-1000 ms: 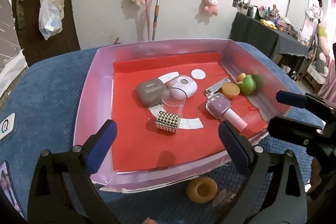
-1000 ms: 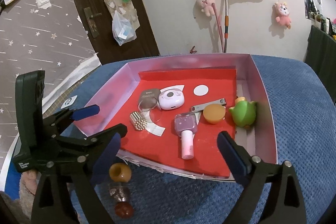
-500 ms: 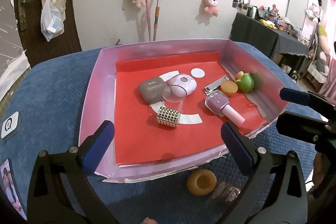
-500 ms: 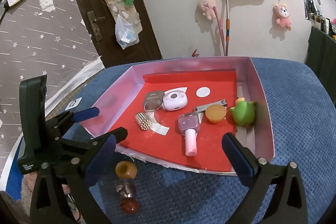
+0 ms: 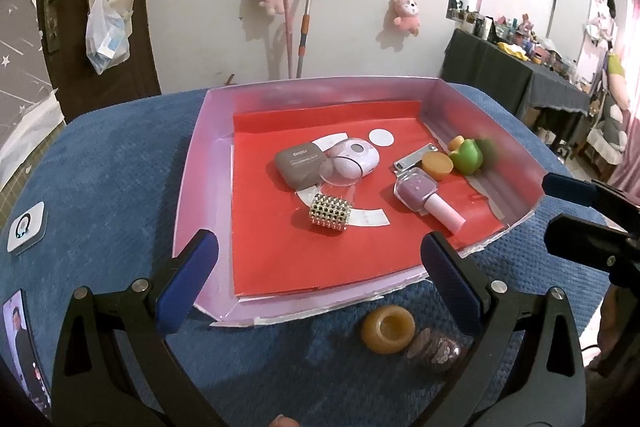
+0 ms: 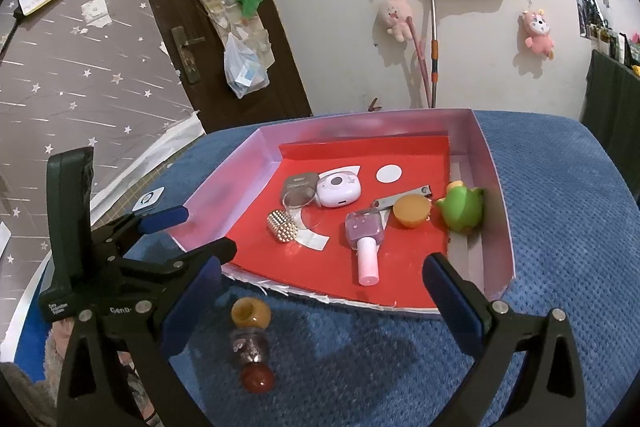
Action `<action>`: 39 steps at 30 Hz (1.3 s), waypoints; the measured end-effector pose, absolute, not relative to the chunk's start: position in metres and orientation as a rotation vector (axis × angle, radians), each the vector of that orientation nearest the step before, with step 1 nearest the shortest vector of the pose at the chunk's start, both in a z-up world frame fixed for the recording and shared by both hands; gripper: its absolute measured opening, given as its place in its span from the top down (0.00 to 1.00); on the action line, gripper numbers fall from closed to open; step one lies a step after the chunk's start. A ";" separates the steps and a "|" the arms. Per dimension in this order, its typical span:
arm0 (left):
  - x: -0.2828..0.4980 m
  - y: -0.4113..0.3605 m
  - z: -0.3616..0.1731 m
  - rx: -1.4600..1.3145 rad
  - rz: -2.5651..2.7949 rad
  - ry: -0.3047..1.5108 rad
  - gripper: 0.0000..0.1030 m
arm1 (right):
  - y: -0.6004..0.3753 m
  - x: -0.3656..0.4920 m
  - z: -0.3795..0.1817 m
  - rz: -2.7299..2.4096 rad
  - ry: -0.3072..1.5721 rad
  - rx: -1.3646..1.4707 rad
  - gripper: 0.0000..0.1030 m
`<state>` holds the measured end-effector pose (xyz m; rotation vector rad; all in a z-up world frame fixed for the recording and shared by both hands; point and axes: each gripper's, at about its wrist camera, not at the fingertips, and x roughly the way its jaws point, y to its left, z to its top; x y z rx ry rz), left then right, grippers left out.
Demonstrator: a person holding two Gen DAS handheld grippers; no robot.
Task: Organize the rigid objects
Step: 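Withdraw both tools from the box toward the items on the blue surface, then grasp the glittery red-based bottle with the right gripper while the left grasps the amber ring holder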
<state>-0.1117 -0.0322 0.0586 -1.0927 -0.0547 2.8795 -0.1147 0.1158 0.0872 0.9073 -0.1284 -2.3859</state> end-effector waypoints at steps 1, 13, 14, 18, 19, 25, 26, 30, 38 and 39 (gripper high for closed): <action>-0.110 -0.033 0.059 -1.092 2.880 -0.056 0.00 | 0.116 -0.113 0.087 -2.385 -0.126 0.907 0.00; -0.097 -0.040 0.055 -1.121 2.886 -0.077 0.00 | 0.114 -0.100 0.078 -2.388 -0.081 0.934 0.00; -0.095 -0.041 0.054 -1.123 2.887 -0.077 0.00 | 0.114 -0.098 0.076 -2.387 -0.074 0.938 0.00; -0.090 -0.042 0.051 -1.145 2.880 -0.089 0.00 | 0.110 -0.093 0.070 -2.370 -0.052 0.951 0.00; -0.089 -0.043 0.051 -1.145 2.877 -0.091 0.00 | 0.107 -0.091 0.068 -2.360 -0.042 0.956 0.02; -0.083 -0.044 0.046 -1.159 2.870 -0.099 0.00 | 0.091 -0.081 0.052 -2.318 0.058 0.971 0.07; -0.082 -0.044 0.045 -1.161 2.867 -0.099 0.00 | 0.088 -0.079 0.049 -2.317 0.076 0.970 0.07; -0.078 -0.045 0.041 -1.173 2.863 -0.094 0.00 | 0.075 -0.075 0.038 -2.301 0.130 0.982 0.07; -0.074 -0.049 0.036 -1.193 2.856 -0.087 0.00 | 0.052 -0.075 0.015 -2.295 0.231 1.016 0.08; -0.074 -0.049 0.036 -1.195 2.855 -0.090 0.00 | 0.051 -0.075 0.013 -2.299 0.248 1.019 0.10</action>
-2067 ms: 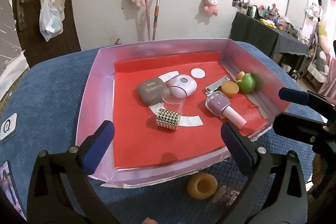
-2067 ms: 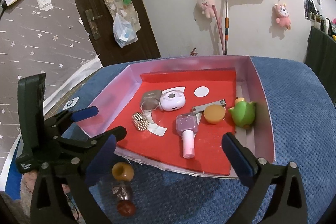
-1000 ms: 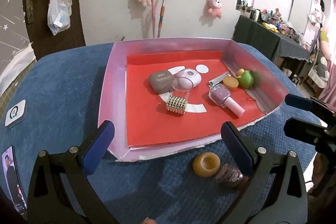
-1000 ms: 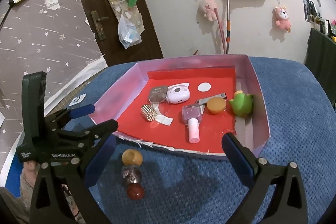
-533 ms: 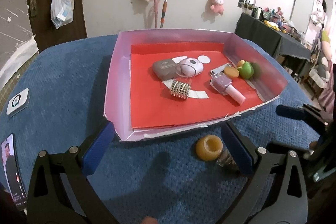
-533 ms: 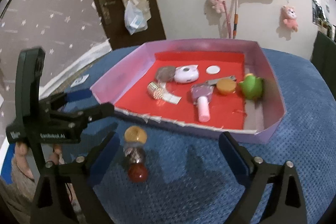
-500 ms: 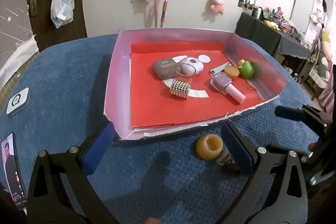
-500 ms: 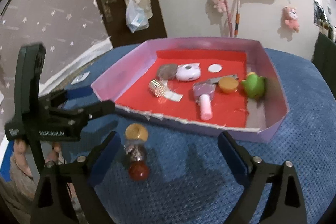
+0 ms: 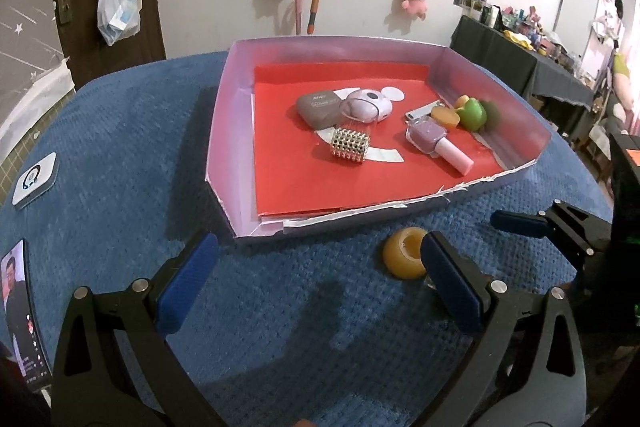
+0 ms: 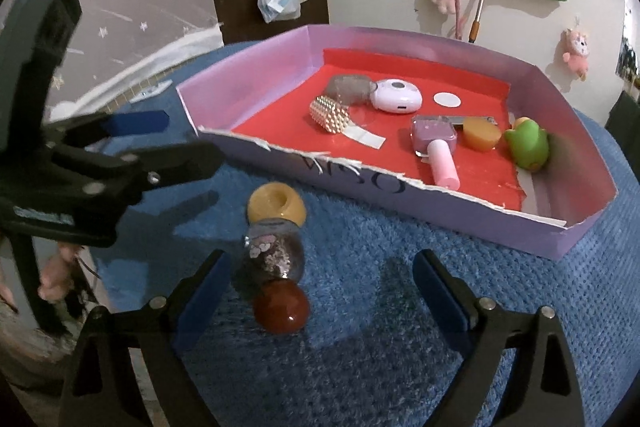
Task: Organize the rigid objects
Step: 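Grasp the glittery red-based bottle with the right gripper while the left grasps the amber ring holder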
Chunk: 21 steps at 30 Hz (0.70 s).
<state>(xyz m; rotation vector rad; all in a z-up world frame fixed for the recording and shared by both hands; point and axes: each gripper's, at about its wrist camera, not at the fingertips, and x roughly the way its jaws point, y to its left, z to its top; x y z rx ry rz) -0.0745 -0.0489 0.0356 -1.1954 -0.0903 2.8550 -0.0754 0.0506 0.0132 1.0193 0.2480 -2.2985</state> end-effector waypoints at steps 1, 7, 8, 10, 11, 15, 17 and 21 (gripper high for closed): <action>-0.075 -0.049 0.035 -1.198 2.853 -0.094 0.00 | 0.050 -0.076 0.012 -2.306 0.264 1.023 0.13; -0.076 -0.047 0.031 -1.204 2.836 -0.103 0.00 | 0.074 -0.085 0.023 -2.435 0.221 0.990 0.15; -0.076 -0.046 0.030 -1.205 2.831 -0.100 0.00 | 0.079 -0.086 0.025 -2.459 0.214 0.989 0.17; -0.077 -0.042 0.028 -1.206 2.816 -0.084 0.00 | 0.093 -0.091 0.030 -2.500 0.163 1.001 0.23; -0.076 -0.040 0.026 -1.206 2.809 -0.076 0.00 | 0.098 -0.093 0.031 -2.496 0.126 1.008 0.23; -0.076 -0.031 0.020 -1.215 2.776 -0.024 0.00 | 0.106 -0.100 0.027 -2.382 -0.027 1.053 0.23; -0.077 -0.027 0.018 -1.218 2.764 0.000 0.00 | 0.098 -0.097 0.024 -2.374 0.019 1.048 0.24; -0.080 -0.018 0.013 -1.214 2.746 0.034 0.00 | 0.089 -0.098 0.020 -2.377 0.066 1.049 0.33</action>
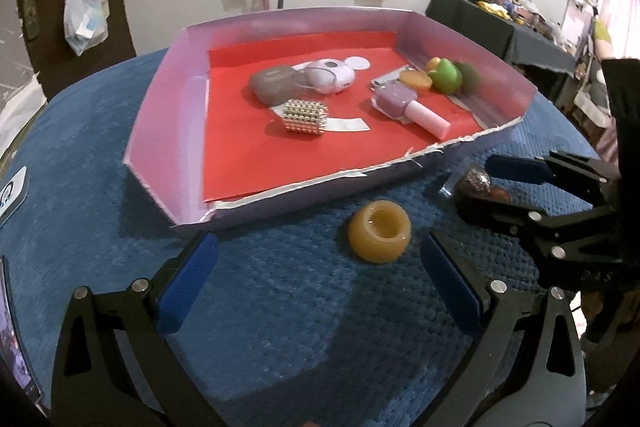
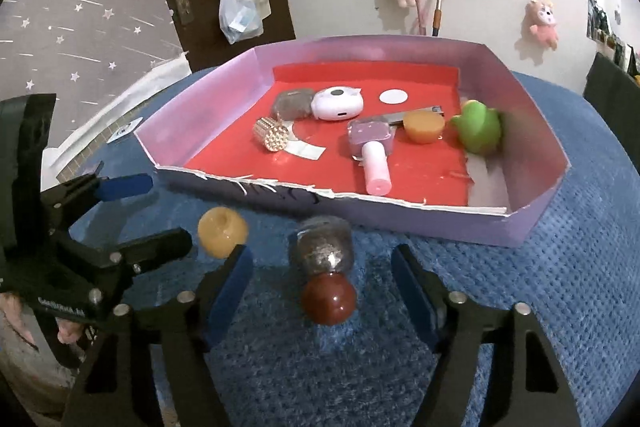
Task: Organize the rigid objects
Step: 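Grasp the glittery red-based bottle with the right gripper while the left grasps the amber ring holder, then carry the amber ring holder and glittery bottle over the box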
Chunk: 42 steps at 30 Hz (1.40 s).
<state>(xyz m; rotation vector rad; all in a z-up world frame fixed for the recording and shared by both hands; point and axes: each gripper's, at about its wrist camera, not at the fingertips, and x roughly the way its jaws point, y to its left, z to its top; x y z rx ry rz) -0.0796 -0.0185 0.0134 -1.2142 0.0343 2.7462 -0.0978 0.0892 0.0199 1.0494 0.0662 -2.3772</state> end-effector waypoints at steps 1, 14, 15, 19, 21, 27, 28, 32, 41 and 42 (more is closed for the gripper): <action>-0.080 -0.016 0.012 -1.210 2.742 0.045 0.00 | 0.089 -0.098 0.019 -2.376 0.069 1.051 0.37; -0.088 -0.005 -0.002 -1.212 2.710 0.088 0.28 | 0.089 -0.102 0.011 -2.376 0.104 1.071 0.48; -0.089 -0.004 -0.003 -1.211 2.709 0.092 0.29 | 0.088 -0.102 0.011 -2.377 0.111 1.070 0.48; -0.087 0.000 -0.002 -1.187 2.710 0.100 0.47 | 0.087 -0.103 0.010 -2.383 0.131 1.069 0.53; -0.087 0.001 -0.002 -1.178 2.707 0.102 0.62 | 0.087 -0.103 0.010 -2.378 0.130 1.066 0.59; -0.087 0.002 -0.001 -1.170 2.715 0.089 0.65 | 0.080 -0.100 0.012 -2.367 0.169 1.060 0.68; -0.087 0.002 -0.001 -1.169 2.715 0.084 0.65 | 0.080 -0.099 0.012 -2.366 0.169 1.061 0.68; -0.086 0.000 -0.001 -1.169 2.717 0.070 0.65 | 0.082 -0.099 0.012 -2.357 0.131 1.070 0.68; -0.082 -0.004 0.007 -1.141 2.725 0.044 0.65 | 0.083 -0.094 0.020 -2.342 0.102 1.047 0.68; -0.081 -0.004 0.009 -1.136 2.725 0.040 0.65 | 0.084 -0.094 0.021 -2.340 0.099 1.043 0.68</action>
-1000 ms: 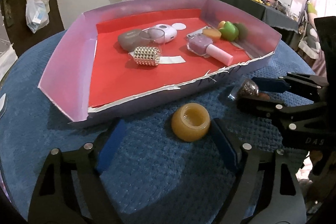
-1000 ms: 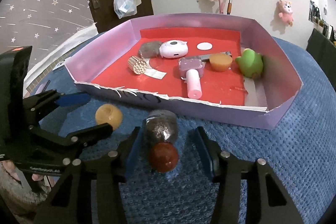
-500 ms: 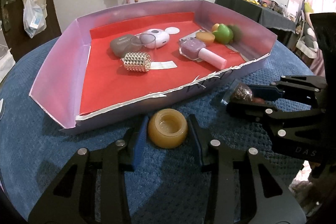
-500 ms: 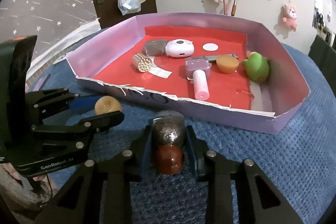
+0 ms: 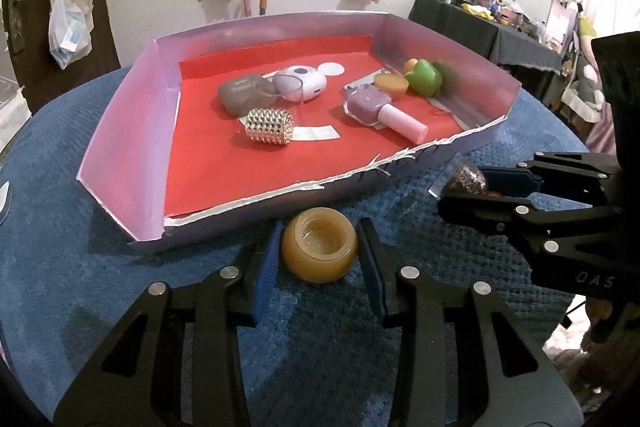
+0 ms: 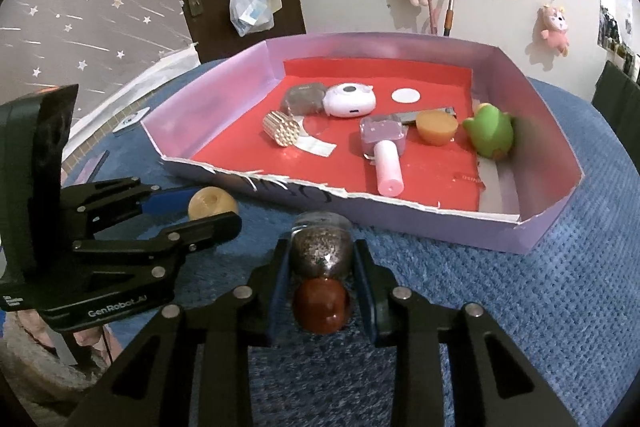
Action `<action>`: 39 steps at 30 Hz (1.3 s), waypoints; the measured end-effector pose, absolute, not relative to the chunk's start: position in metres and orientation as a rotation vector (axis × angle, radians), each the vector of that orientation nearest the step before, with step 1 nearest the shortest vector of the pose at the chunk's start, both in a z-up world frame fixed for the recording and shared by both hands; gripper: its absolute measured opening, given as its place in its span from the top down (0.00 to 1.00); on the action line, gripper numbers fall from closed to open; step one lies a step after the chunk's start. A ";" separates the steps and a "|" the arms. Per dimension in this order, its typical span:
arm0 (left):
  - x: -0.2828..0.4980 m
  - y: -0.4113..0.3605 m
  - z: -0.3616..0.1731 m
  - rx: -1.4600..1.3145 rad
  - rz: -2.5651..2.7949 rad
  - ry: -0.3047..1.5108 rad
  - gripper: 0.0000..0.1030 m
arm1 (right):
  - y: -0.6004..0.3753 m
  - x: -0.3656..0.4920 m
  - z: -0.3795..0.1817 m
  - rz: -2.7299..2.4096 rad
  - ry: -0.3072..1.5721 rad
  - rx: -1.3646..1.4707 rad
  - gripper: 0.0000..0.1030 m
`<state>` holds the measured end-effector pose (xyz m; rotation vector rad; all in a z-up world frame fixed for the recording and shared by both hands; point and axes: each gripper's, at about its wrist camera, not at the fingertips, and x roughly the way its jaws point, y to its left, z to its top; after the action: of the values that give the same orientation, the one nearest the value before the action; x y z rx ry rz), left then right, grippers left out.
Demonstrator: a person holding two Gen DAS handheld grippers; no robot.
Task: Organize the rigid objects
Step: 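Carry the amber ring holder and glittery bottle over the box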
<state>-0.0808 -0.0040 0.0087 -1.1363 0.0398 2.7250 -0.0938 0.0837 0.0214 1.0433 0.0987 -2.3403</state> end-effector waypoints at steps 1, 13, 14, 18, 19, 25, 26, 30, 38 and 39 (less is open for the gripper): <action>-0.080 -0.004 0.010 -1.132 2.725 0.037 0.65 | 0.084 -0.093 0.023 -2.339 0.094 1.040 0.68; -0.072 -0.009 0.025 -1.082 2.740 0.004 0.65 | 0.089 -0.085 0.038 -2.329 0.070 1.005 0.68; -0.071 -0.009 0.027 -1.076 2.742 0.001 0.65 | 0.089 -0.084 0.039 -2.327 0.067 1.003 0.68; -0.068 -0.011 0.034 -1.047 2.749 -0.015 0.65 | 0.091 -0.081 0.046 -2.323 0.055 0.987 0.68; -0.067 -0.012 0.036 -1.041 2.751 -0.017 0.65 | 0.091 -0.081 0.048 -2.322 0.052 0.983 0.68; -0.065 -0.014 0.045 -1.006 2.764 -0.028 0.65 | 0.091 -0.079 0.056 -2.316 0.040 0.961 0.68; -0.065 -0.014 0.046 -1.000 2.766 -0.028 0.65 | 0.091 -0.079 0.057 -2.316 0.039 0.958 0.68; -0.066 -0.015 0.052 -0.979 2.768 -0.033 0.65 | 0.090 -0.079 0.062 -2.316 0.037 0.941 0.68; -0.073 -0.016 0.060 -0.956 2.771 -0.031 0.65 | 0.090 -0.085 0.070 -2.317 0.033 0.925 0.68; -0.074 -0.016 0.060 -0.954 2.771 -0.029 0.65 | 0.091 -0.086 0.070 -2.316 0.034 0.925 0.68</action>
<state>-0.0744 -0.0157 0.0603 -0.9543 -0.0285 2.7714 -0.0862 0.0905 0.0704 0.9251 0.0336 -2.3159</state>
